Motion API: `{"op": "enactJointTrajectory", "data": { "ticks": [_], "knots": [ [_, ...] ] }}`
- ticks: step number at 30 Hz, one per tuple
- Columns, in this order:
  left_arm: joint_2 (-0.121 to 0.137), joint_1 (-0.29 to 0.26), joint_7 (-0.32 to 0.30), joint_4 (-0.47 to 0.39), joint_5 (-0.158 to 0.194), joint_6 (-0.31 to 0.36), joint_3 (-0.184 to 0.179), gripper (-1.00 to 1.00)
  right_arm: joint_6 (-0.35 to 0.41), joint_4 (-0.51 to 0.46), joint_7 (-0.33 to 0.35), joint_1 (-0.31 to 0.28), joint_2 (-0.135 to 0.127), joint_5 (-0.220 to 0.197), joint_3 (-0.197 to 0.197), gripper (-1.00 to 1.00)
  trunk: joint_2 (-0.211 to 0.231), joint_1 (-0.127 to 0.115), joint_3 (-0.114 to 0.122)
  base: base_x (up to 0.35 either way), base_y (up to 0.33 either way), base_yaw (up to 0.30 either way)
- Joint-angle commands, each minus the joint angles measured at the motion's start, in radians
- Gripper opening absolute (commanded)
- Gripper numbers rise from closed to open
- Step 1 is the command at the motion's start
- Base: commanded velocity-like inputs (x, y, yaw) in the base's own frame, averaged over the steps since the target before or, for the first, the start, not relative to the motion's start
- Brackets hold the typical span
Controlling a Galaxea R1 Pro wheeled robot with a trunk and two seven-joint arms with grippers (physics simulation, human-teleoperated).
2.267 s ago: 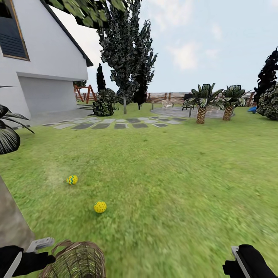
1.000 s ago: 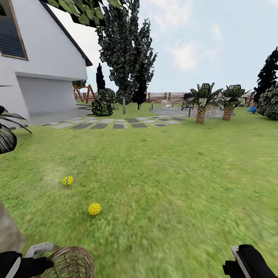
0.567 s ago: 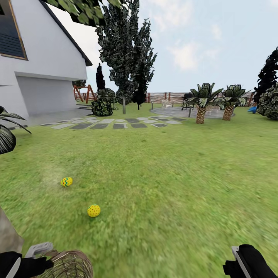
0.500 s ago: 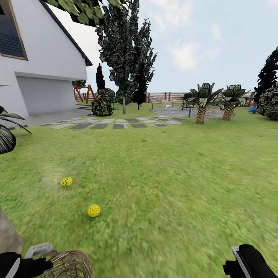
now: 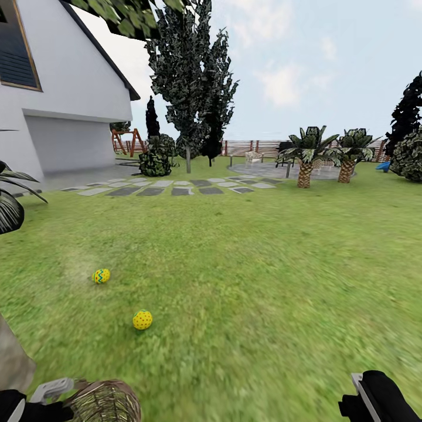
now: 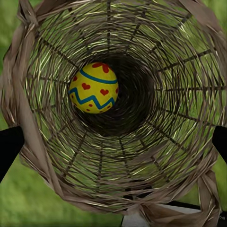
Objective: Take the three Easter eggs out of the wicker basket on the lawn in the garden, then place them on the lawn next to a single tree (choose any tree) so that all three eggs are next to the same tree and none are left in the basket.
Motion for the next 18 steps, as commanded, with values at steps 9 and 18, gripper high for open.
{"op": "enactJointTrajectory", "data": {
  "ticks": [9,18],
  "knots": [
    [-0.003,-0.001,-0.003,-0.009,0.002,0.006,0.001,1.00,0.004,-0.001,0.007,-0.001,0.000,0.010,-0.001,1.00,-0.050,0.027,-0.023,0.000,0.000,0.000],
    [-0.004,-0.001,-0.003,-0.014,0.002,0.006,0.001,1.00,0.004,-0.001,0.007,-0.001,0.000,0.010,-0.002,1.00,-0.113,0.061,-0.051,0.000,0.000,0.000]
  ]
}}
